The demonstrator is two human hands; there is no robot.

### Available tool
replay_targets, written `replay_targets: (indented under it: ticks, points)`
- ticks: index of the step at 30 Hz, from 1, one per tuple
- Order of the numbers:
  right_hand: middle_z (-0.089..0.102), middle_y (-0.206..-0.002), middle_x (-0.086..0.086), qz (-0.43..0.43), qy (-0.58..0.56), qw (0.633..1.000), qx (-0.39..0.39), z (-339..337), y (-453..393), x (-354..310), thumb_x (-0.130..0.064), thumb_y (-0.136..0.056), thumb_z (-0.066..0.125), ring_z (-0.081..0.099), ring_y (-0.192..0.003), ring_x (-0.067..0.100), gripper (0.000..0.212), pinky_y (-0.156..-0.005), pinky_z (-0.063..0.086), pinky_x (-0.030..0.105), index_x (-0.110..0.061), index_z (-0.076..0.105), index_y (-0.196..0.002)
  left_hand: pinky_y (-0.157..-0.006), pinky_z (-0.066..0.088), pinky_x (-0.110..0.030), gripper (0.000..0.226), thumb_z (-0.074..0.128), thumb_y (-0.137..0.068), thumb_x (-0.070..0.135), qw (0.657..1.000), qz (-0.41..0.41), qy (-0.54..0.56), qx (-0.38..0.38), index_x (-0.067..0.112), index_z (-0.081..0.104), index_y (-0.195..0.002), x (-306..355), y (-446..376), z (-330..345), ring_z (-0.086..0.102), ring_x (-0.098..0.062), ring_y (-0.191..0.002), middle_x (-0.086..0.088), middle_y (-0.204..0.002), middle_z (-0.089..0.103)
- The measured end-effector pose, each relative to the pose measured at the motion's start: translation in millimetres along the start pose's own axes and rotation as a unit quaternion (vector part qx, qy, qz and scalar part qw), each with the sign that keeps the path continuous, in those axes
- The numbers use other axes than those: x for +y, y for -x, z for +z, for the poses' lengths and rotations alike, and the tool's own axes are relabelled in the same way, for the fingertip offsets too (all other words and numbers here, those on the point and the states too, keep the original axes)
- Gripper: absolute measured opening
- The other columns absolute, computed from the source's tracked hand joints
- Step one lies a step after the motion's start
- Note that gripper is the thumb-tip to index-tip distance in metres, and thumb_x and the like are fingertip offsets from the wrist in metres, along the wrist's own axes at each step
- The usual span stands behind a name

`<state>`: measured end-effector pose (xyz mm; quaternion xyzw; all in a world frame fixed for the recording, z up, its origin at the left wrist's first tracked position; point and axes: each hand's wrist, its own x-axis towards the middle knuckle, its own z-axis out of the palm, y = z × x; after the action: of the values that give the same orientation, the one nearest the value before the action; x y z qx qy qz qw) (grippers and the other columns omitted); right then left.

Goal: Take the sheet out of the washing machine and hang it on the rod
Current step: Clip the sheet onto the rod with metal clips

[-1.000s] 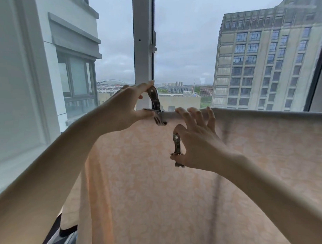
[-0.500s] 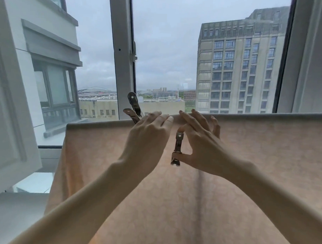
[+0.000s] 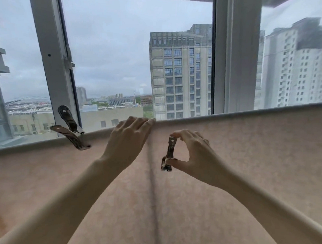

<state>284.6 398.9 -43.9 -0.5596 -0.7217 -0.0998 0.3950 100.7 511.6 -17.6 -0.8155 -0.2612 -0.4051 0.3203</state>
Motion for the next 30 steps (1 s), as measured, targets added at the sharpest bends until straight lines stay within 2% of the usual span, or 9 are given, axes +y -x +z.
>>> replay_targets:
  ticks: [2,4,7,10,14,20,25,30]
  points:
    - [0.056,-0.115,-0.013,0.025,-0.036,0.999,0.017,-10.0,6.3,7.0,-0.039,-0.073,0.078,0.054,-0.096,0.002,0.063,-0.078,0.041,0.021,-0.027,0.047,-0.127,-0.082,0.055,-0.044,0.029,0.062,-0.093,0.019,1.0,0.016,0.006,0.018,0.01,0.066,-0.119,10.5,-13.4,10.6,0.067,-0.027,-0.098,-0.007,-0.111,0.07]
    - [0.055,-0.115,-0.012,0.037,-0.041,0.998,0.033,-20.1,12.6,15.5,-0.035,-0.074,0.079,0.057,-0.089,0.0,0.068,-0.073,0.043,0.016,-0.026,0.044,-0.131,-0.079,0.056,-0.042,0.029,0.068,-0.089,0.017,0.999,0.03,0.008,0.032,0.01,0.068,-0.117,23.1,-25.0,22.1,0.068,-0.027,-0.093,-0.007,-0.106,0.071]
    - [0.05,-0.12,-0.012,0.051,-0.029,0.997,0.053,-34.0,24.2,28.7,-0.034,-0.075,0.079,0.057,-0.089,0.0,0.077,-0.078,0.047,0.019,-0.028,0.037,-0.139,-0.075,0.055,-0.039,0.033,0.074,-0.084,0.013,0.997,0.05,-0.005,0.064,0.011,0.069,-0.116,41.8,-35.7,40.1,0.068,-0.026,-0.092,-0.006,-0.106,0.072]
    - [0.05,-0.117,-0.011,0.074,-0.031,0.994,0.067,-48.1,34.4,39.6,-0.028,-0.075,0.079,0.058,-0.089,0.0,0.07,-0.075,0.052,0.018,-0.027,0.042,-0.134,-0.074,0.055,-0.039,0.031,0.072,-0.086,0.015,0.991,0.072,-0.017,0.109,0.012,0.069,-0.116,56.2,-43.8,57.0,0.067,-0.024,-0.09,-0.004,-0.108,0.071]
    - [0.053,-0.117,-0.007,0.095,-0.077,0.988,0.093,-66.7,46.9,55.2,-0.01,-0.076,0.076,0.061,-0.092,0.003,0.061,-0.074,0.056,0.022,-0.022,0.044,-0.126,-0.076,0.053,-0.038,0.031,0.066,-0.091,0.016,0.985,0.097,-0.031,0.138,0.012,0.065,-0.122,74.1,-54.8,74.6,0.064,-0.022,-0.089,-0.002,-0.115,0.068]
    - [0.052,-0.117,-0.006,0.105,-0.085,0.983,0.128,-99.5,65.4,83.8,-0.006,-0.076,0.076,0.061,-0.093,0.002,0.068,-0.074,0.057,0.023,-0.024,0.04,-0.131,-0.079,0.053,-0.037,0.047,0.074,-0.081,0.005,0.988,0.106,-0.034,0.109,0.011,0.062,-0.126,110.6,-81.0,94.6,0.065,-0.023,-0.092,-0.005,-0.123,0.066]
    - [0.054,-0.116,-0.009,0.103,-0.079,0.981,0.145,-122.6,79.6,110.8,-0.011,-0.076,0.077,0.061,-0.093,0.0,0.058,-0.077,0.056,0.025,-0.023,0.047,-0.124,-0.078,0.057,-0.04,0.049,0.072,-0.077,-0.005,0.99,0.109,-0.033,0.078,0.006,0.063,-0.124,146.1,-103.2,101.2,0.067,-0.029,-0.092,-0.011,-0.12,0.067]
    - [0.054,-0.116,-0.01,0.104,-0.08,0.979,0.154,-149.1,99.8,134.6,-0.011,-0.076,0.077,0.061,-0.092,-0.002,0.058,-0.075,0.056,0.024,-0.025,0.047,-0.123,-0.077,0.057,-0.043,0.058,0.074,-0.07,-0.01,0.992,0.101,-0.065,0.024,0.001,0.06,-0.126,182.1,-124.9,110.9,0.067,-0.032,-0.092,-0.016,-0.118,0.066]
